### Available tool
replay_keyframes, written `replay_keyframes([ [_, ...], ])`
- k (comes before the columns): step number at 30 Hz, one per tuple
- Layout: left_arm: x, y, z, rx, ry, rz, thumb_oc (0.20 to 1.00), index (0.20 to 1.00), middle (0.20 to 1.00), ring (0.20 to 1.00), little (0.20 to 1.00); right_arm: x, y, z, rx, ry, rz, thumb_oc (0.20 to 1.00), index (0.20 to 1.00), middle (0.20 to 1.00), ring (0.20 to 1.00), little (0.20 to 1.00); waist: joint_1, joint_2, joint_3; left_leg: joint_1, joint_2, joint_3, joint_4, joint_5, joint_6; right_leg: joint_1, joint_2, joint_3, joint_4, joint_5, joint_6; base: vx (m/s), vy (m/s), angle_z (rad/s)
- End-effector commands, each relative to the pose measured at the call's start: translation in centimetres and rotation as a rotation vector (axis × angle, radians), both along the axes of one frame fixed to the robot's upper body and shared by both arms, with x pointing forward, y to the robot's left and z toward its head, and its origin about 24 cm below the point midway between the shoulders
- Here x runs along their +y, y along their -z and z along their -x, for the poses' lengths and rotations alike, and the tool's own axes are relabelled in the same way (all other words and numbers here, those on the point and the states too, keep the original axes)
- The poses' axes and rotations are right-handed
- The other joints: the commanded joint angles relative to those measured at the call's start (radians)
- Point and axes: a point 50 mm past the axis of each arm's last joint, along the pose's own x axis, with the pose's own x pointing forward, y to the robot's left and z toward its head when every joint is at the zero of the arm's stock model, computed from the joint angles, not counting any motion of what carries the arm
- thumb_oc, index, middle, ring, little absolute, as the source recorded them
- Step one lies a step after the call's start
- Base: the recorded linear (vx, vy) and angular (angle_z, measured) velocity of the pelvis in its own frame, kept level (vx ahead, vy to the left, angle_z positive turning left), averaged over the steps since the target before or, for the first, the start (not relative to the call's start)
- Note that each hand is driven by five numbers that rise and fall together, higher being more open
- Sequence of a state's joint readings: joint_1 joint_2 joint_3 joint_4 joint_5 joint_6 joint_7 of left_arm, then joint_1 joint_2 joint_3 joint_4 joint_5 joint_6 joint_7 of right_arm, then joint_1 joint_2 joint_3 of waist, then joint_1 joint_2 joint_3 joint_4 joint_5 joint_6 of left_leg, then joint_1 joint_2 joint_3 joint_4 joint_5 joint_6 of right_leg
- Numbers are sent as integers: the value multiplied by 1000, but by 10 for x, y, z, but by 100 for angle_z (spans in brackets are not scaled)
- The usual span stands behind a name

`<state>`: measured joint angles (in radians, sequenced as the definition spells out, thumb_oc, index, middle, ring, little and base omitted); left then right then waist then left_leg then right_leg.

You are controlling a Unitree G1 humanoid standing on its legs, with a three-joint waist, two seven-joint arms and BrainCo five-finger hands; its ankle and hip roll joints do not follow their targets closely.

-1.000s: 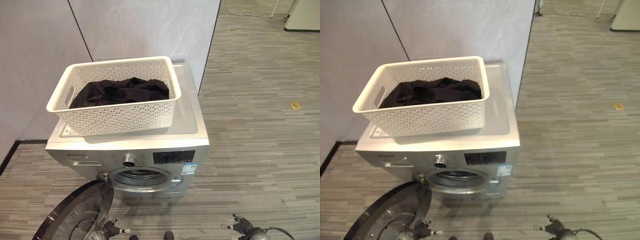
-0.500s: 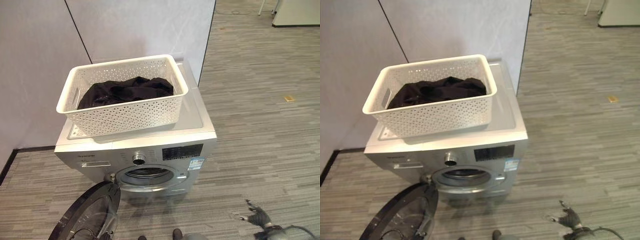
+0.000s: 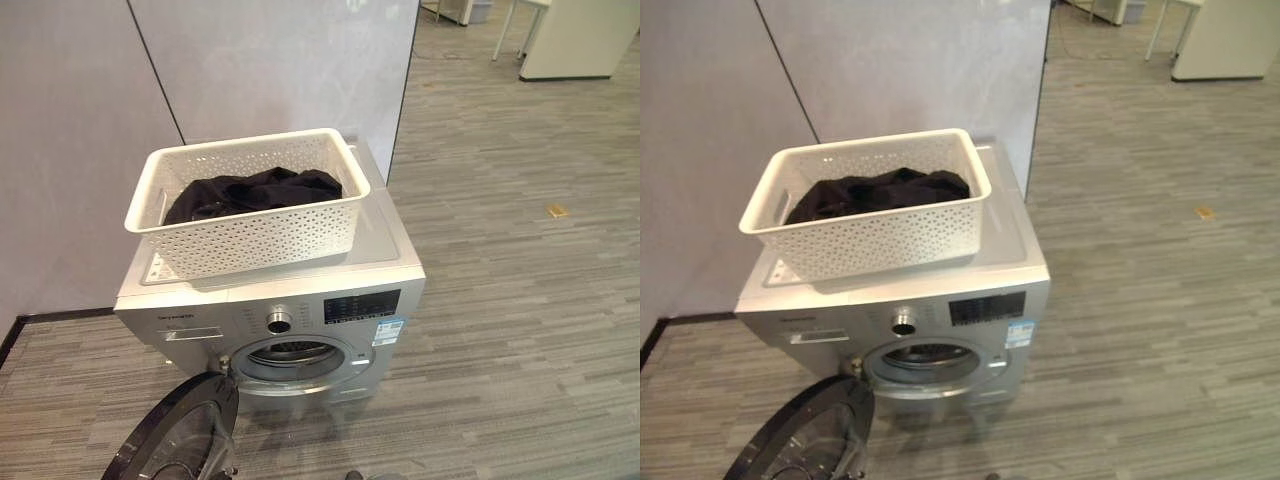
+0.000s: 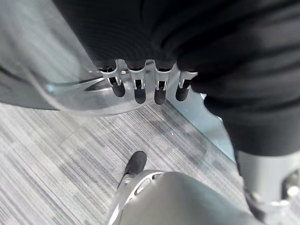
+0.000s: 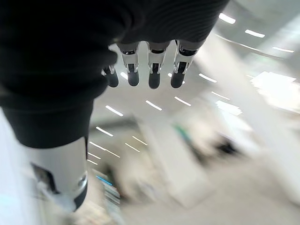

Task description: Grab the laundry basket,head to the washer,open it,put in the laundry and shut it.

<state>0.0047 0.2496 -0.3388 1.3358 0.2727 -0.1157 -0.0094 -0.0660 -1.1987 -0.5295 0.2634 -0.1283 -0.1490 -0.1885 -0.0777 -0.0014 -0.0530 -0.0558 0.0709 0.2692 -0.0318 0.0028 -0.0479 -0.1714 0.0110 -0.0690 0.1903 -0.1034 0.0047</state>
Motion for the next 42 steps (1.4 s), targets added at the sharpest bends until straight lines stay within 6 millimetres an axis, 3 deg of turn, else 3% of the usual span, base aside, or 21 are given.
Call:
replay_keyframes([
  [1,13,-4,-10,2,1,-38,1000,1000,1000,1000,1000,33,-39,-8,-97,-226,52,1000,1000,1000,1000,1000,57,-75,8,38,33,-12,-55,62,-43,120,-143,7,-251,236,170,-14,6,38],
  [2,15,-4,-7,4,-14,-38,1000,1000,1000,1000,1000,48,-50,-15,-96,-311,70,1000,1000,1000,1000,1000,65,-82,8,35,33,-16,-55,63,-43,121,-144,2,-251,237,170,-2,26,42],
  [3,22,-5,-5,8,-29,-45,1000,1000,1000,1000,1000,68,-79,-19,-66,-383,159,1000,1000,1000,1000,1000,94,-103,9,29,32,-30,-55,62,-45,128,-147,-13,-253,234,171,-14,21,45],
  [4,22,-5,-5,7,-34,-42,1000,1000,1000,1000,1000,69,-80,-21,-66,-389,160,1000,1000,1000,1000,1000,89,-101,8,26,31,-29,-55,68,-45,124,-147,-12,-253,238,170,-12,18,15],
  [6,30,-6,0,28,-49,-58,1000,1000,1000,1000,1000,86,-97,-41,-6,-443,182,1000,1000,1000,1000,1000,130,-141,11,6,30,-49,-55,76,-50,123,-152,-32,-257,242,169,-43,26,27],
  [8,33,-7,5,38,-72,-70,1000,1000,1000,1000,1000,102,-104,-63,55,-470,202,1000,1000,1000,1000,1000,139,-162,15,-15,30,-63,-55,84,-53,115,-156,-46,-257,246,169,-49,26,17],
  [9,31,-6,5,39,-80,-63,1000,1000,1000,1000,1000,106,-106,-66,56,-478,209,1000,1000,1000,1000,1000,131,-155,14,-16,30,-63,-55,85,-53,114,-156,-47,-257,246,169,-51,17,24],
  [10,33,-6,7,47,-95,-70,1000,1000,1000,1000,1000,117,-107,-86,137,-463,245,1000,1000,1000,1000,1000,145,-171,21,-34,26,-78,-55,89,-54,111,-159,-60,-264,251,170,-34,12,26],
  [11,30,-5,7,47,-100,-62,1000,1000,1000,1000,1000,121,-110,-88,137,-467,253,1000,1000,1000,1000,1000,139,-163,20,-35,26,-79,-55,90,-54,111,-160,-60,-264,251,170,-53,27,24],
  [14,26,-3,14,75,-128,-49,1000,1000,1000,1000,1000,147,-112,-119,254,-472,272,1000,1000,1000,1000,1000,164,-165,30,-64,19,-101,-55,96,-53,105,-170,-82,-270,259,171,-12,40,17],
  [16,25,-2,15,78,-136,-46,1000,1000,1000,1000,1000,149,-111,-124,271,-466,264,1000,1000,1000,1000,1000,169,-164,31,-71,16,-106,-55,97,-53,103,-172,-87,-271,259,171,6,28,18],
  [18,28,-3,13,72,-159,-46,1000,1000,1000,1000,1000,157,-101,-141,391,-438,266,1000,1000,1000,1000,1000,192,-172,39,-92,8,-125,-55,102,-51,100,-177,-101,-273,261,171,2,32,14],
  [24,31,-4,14,72,-188,-45,1000,1000,1000,1000,1000,179,-81,-151,514,-534,260,1000,1000,1000,1000,1000,203,-179,49,-115,1,-140,-55,104,-46,90,-182,-115,-273,266,172,15,28,10],
  [27,33,-6,6,46,-204,-45,1000,1000,1000,1000,1000,193,-66,-148,594,-575,355,1000,1000,1000,1000,1000,204,-184,62,-133,-1,-140,-55,105,-44,76,-185,-116,-275,273,174,0,0,0],
  [34,37,-9,-3,7,-226,-57,1000,1000,1000,1000,1000,208,-35,-142,689,-709,361,1000,1000,1000,1000,1000,208,-204,70,-143,-2,-141,-55,102,-43,66,-188,-119,-275,275,173,12,-2,-1],
  [35,40,-10,-7,4,-229,-65,1000,1000,1000,1000,1000,220,-26,-140,727,-771,379,1000,1000,1000,1000,1000,208,-215,67,-141,-3,-140,-55,98,-43,66,-188,-118,-277,274,173,31,-7,-3],
  [38,44,-11,-8,7,-231,-76,1000,1000,1000,1000,1000,231,-19,-139,770,-796,422,1000,1000,1000,1000,1000,209,-226,64,-139,-2,-137,-55,96,-45,66,-187,-117,-278,272,173,48,-19,-3],
  [39,47,-12,-8,7,-242,-87,1000,1000,1000,1000,1000,245,-15,-137,788,-852,442,1000,1000,1000,1000,1000,210,-234,62,-140,1,-135,-55,94,-47,65,-187,-118,-278,268,172,0,0,0],
  [42,50,-13,-7,9,-256,-93,1000,1000,1000,1000,1000,253,-13,-139,791,-841,499,1000,1000,1000,1000,1000,214,-242,59,-142,4,-135,-55,94,-49,63,-186,-120,-278,265,171,0,0,0],
])
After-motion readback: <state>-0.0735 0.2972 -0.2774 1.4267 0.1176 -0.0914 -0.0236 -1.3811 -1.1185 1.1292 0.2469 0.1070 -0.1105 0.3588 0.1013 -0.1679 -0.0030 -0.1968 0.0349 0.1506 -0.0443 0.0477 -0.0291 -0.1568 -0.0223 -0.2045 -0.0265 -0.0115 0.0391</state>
